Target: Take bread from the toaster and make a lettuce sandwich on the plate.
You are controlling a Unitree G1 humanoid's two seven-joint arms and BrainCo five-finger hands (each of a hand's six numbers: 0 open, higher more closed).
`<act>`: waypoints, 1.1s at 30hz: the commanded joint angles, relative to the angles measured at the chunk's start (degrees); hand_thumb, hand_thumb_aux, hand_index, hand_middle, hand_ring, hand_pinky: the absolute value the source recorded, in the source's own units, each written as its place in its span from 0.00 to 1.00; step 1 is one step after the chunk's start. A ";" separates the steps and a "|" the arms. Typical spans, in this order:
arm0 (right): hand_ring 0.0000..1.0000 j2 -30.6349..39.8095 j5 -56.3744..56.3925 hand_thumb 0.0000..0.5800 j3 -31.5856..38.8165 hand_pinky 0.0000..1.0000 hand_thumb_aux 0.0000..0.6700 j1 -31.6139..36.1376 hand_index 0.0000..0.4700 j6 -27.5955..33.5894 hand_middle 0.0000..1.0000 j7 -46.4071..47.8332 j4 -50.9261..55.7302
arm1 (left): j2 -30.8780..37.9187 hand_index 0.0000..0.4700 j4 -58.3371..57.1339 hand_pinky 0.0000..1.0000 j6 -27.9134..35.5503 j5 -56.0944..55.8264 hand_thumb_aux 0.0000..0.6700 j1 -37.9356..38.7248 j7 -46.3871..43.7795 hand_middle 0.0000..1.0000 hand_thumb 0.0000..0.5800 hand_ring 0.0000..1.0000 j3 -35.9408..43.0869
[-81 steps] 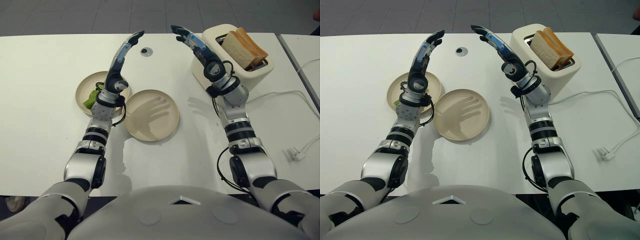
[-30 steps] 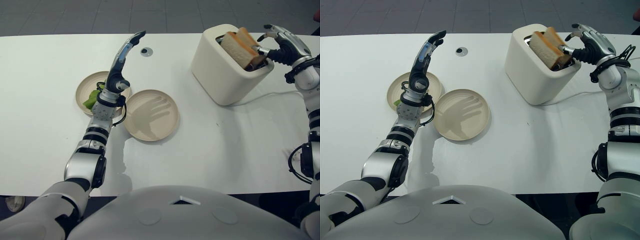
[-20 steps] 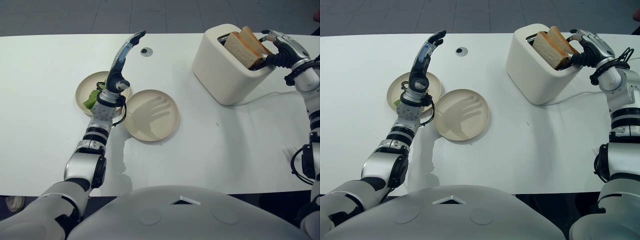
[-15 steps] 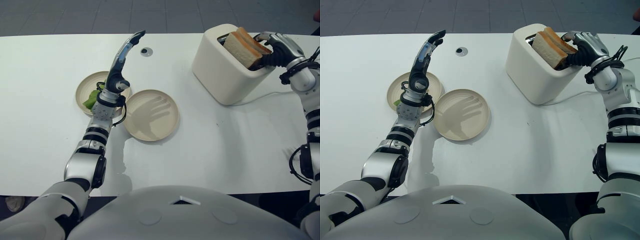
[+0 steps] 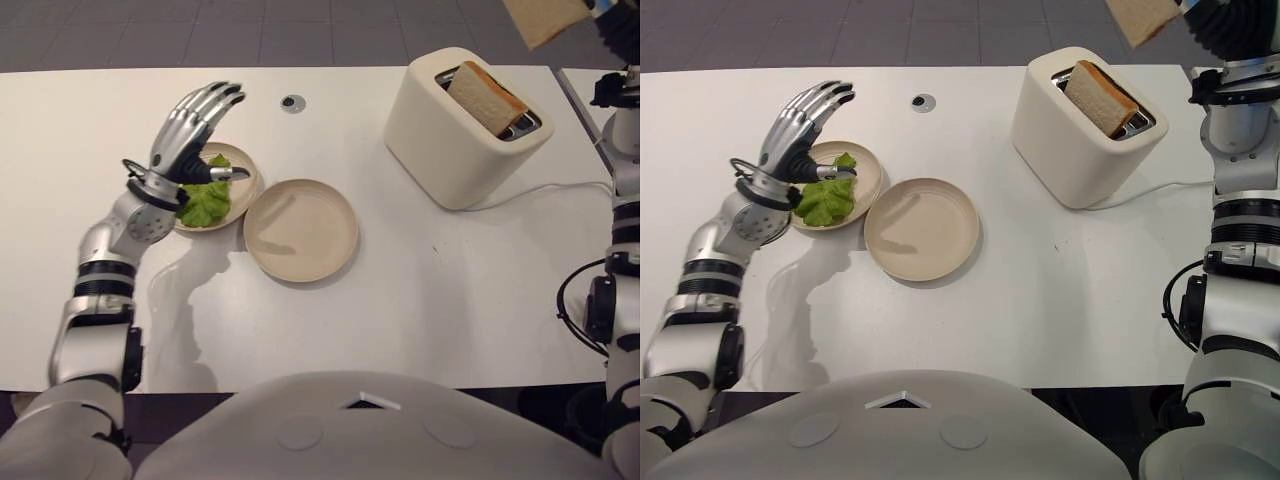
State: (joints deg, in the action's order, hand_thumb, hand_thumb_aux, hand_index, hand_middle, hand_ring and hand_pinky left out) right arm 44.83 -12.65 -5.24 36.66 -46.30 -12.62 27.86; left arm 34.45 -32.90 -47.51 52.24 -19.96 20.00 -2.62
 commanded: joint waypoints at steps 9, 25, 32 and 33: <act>1.00 -19.39 24.32 1.00 28.21 1.00 1.00 -11.11 1.00 19.04 1.00 50.81 -7.24 | 5.78 0.19 -21.82 0.06 17.34 5.24 0.19 -4.18 -2.19 0.06 0.34 0.06 16.64; 0.00 -22.82 -1.89 0.00 27.87 0.00 0.00 -6.64 0.00 9.82 0.00 41.37 5.01 | 8.52 1.00 -10.80 0.07 -0.90 -5.69 1.00 -3.77 7.83 0.07 1.00 0.07 21.57; 0.00 -19.48 -1.12 0.00 20.10 0.00 0.00 -3.91 0.00 13.10 0.00 36.83 5.58 | 5.12 1.00 -3.40 0.07 -7.90 -10.75 1.00 -2.18 1.11 0.07 1.00 0.07 23.38; 0.00 -19.09 -0.66 0.00 19.05 0.00 0.00 -3.71 0.00 13.32 0.00 36.64 5.51 | 3.99 1.00 -3.02 0.07 -7.09 -9.70 1.00 -2.58 0.15 0.07 1.00 0.07 24.31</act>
State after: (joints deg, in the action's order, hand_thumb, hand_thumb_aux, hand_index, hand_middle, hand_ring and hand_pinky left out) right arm 24.67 -14.46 15.70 31.75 -33.92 24.49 33.41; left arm 40.07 -37.15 -55.31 41.54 -22.49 22.30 20.04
